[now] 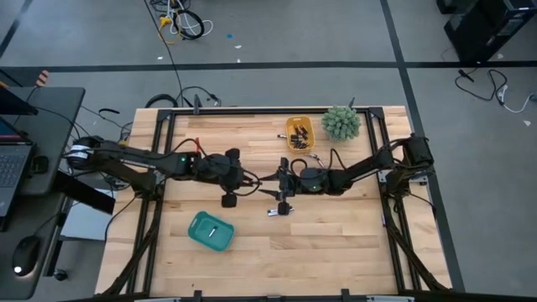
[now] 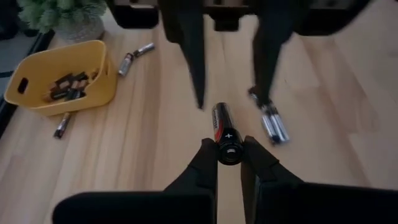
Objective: Sort batteries
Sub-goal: Put the silver battery into the green bin
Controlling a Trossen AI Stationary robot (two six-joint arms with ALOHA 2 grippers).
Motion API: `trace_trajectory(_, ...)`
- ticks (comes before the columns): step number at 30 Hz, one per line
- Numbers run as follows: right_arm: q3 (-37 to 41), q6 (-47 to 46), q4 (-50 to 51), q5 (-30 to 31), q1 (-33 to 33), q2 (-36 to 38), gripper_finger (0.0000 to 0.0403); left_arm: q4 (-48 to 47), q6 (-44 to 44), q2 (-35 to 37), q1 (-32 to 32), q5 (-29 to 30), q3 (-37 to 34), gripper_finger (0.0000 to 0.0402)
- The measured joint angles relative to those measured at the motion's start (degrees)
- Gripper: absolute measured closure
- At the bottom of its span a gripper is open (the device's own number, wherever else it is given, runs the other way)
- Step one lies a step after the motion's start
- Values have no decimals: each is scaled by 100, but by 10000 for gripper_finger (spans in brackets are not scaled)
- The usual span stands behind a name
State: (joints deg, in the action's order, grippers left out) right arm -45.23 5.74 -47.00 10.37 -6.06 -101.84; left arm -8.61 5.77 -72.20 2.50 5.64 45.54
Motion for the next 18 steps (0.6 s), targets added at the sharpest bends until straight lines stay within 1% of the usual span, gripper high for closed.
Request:
trace_trajectory(2,2,-5,116,160,-66,29,253,-362,-44,122,70,2,31,385)
trace_trajectory(4,4,-69,275,355,-134,97,253,-1033,-249,229,164,12,207,385)
trace_trajectory(8,11,-275,636,587,-228,456,254,-2658,-911,261,469,10,1007,385)
trace_trajectory(10,11,-307,777,607,-262,655,254,-3403,-1138,258,707,22,1434,385)
trace_trajectory(13,11,-320,937,610,-297,872,254,-4235,-1477,252,1142,-79,1886,385)
trace_trajectory(15,11,-321,995,610,-318,932,254,-4716,-1819,250,1483,-172,2078,385)
trace_trajectory(18,11,-401,1090,610,-320,931,254,-5129,-2414,250,2013,-261,2175,385)
